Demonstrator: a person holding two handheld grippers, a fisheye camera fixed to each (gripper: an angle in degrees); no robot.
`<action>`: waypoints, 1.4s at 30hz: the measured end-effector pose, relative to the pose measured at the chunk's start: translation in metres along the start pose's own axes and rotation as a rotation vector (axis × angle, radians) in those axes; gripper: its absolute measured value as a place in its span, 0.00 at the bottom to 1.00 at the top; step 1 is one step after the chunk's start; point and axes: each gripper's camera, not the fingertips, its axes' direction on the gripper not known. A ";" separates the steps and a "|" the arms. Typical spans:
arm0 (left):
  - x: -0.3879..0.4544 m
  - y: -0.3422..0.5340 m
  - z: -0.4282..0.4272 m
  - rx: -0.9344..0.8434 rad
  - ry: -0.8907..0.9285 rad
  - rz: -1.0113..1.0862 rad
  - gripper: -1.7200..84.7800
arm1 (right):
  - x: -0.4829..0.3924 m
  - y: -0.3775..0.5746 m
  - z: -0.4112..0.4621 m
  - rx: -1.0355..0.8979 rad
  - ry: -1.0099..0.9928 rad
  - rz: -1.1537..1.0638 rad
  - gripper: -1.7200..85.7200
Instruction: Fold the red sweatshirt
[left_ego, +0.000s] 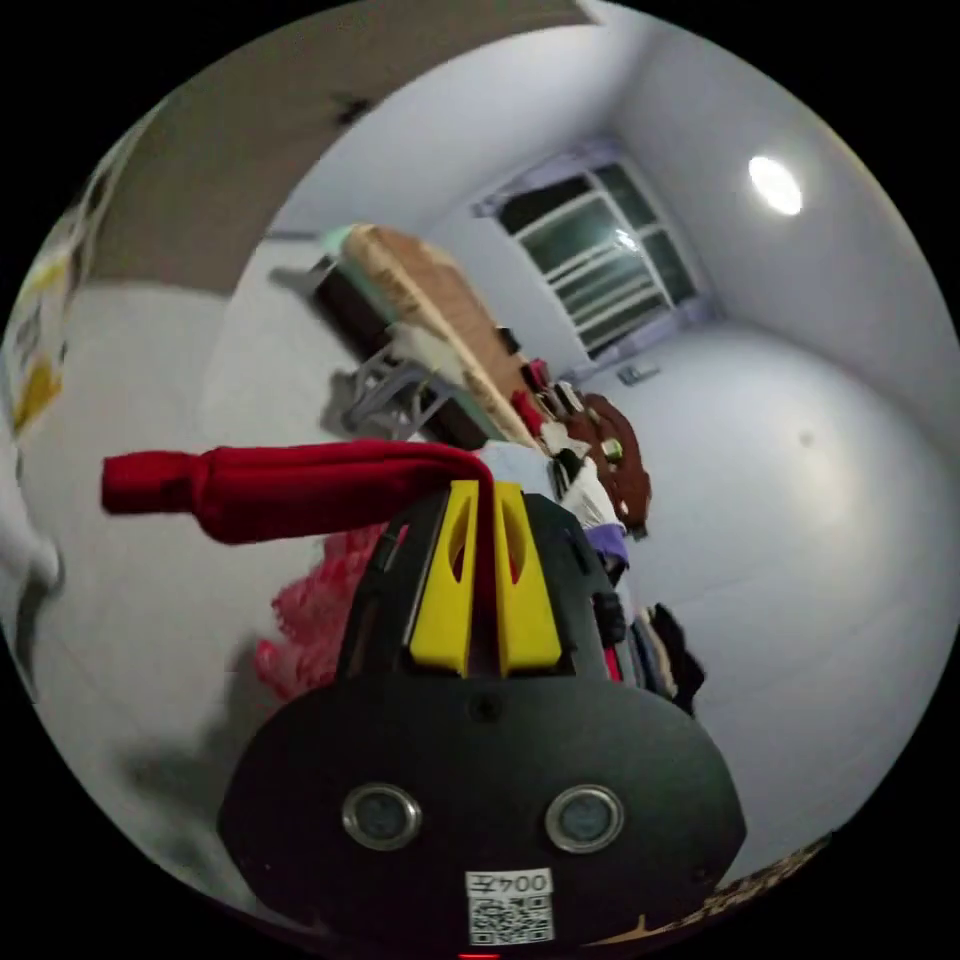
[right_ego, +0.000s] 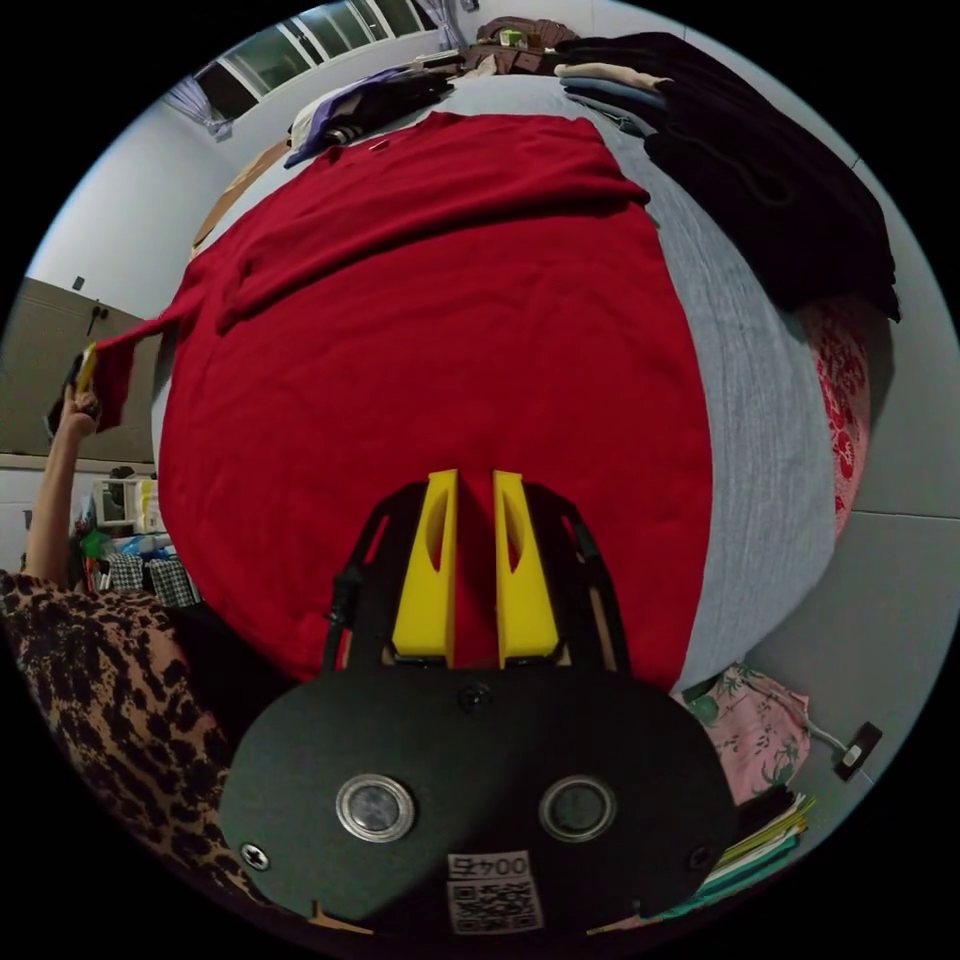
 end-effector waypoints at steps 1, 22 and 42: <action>0.029 0.003 0.001 -0.001 -0.003 0.097 0.06 | 0.002 0.001 -0.001 0.003 -0.006 0.000 0.08; 0.220 0.531 0.156 -0.710 -0.199 0.823 0.32 | 0.105 0.033 -0.049 0.085 -0.354 -0.068 0.14; 0.171 0.658 0.190 -0.601 -0.206 0.769 0.34 | 0.209 -0.250 -0.078 0.189 -0.898 0.402 0.13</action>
